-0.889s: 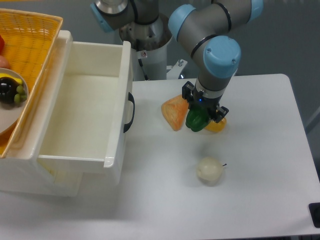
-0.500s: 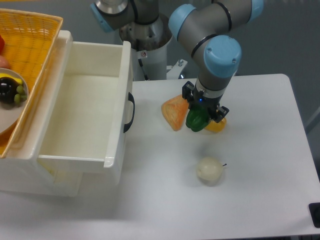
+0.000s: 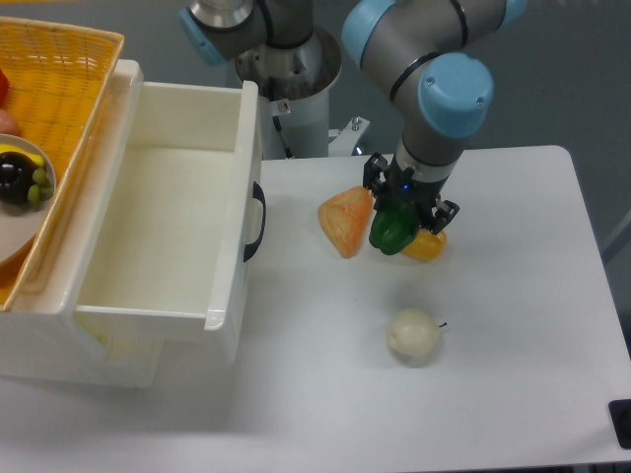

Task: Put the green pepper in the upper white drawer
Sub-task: 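Close the gripper around the green bell pepper on the table, then lift the green pepper up off the table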

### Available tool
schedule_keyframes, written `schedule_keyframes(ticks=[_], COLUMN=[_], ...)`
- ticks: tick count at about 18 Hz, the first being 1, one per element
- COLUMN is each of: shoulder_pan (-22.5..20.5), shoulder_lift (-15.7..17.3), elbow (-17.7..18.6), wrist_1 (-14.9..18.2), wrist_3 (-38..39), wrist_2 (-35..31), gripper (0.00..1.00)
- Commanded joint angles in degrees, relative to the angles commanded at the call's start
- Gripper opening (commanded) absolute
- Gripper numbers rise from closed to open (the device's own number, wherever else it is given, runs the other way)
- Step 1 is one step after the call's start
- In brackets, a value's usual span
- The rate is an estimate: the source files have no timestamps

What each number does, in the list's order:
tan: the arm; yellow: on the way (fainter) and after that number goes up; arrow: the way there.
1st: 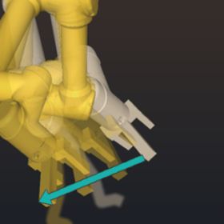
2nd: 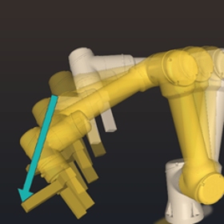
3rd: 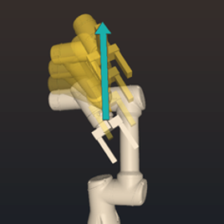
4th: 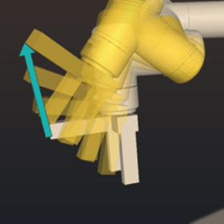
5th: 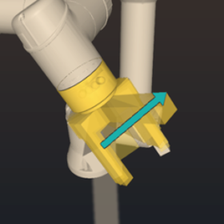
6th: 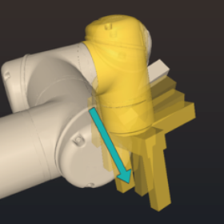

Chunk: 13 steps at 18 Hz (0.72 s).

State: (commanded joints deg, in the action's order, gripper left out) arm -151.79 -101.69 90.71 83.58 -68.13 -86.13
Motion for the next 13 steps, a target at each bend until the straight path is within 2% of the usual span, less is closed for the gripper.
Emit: schedule_keyframes(ticks=[5,13], shoulder_pan=[0.2,-0.2], shoulder_lift=[0.5,5.6], elbow=[-1.8,-3.4], wrist_1=[1.1,3.0], wrist_3=[9.6,22.0], wrist_2=[4.5,10.4], gripper=[0.39,0.39])
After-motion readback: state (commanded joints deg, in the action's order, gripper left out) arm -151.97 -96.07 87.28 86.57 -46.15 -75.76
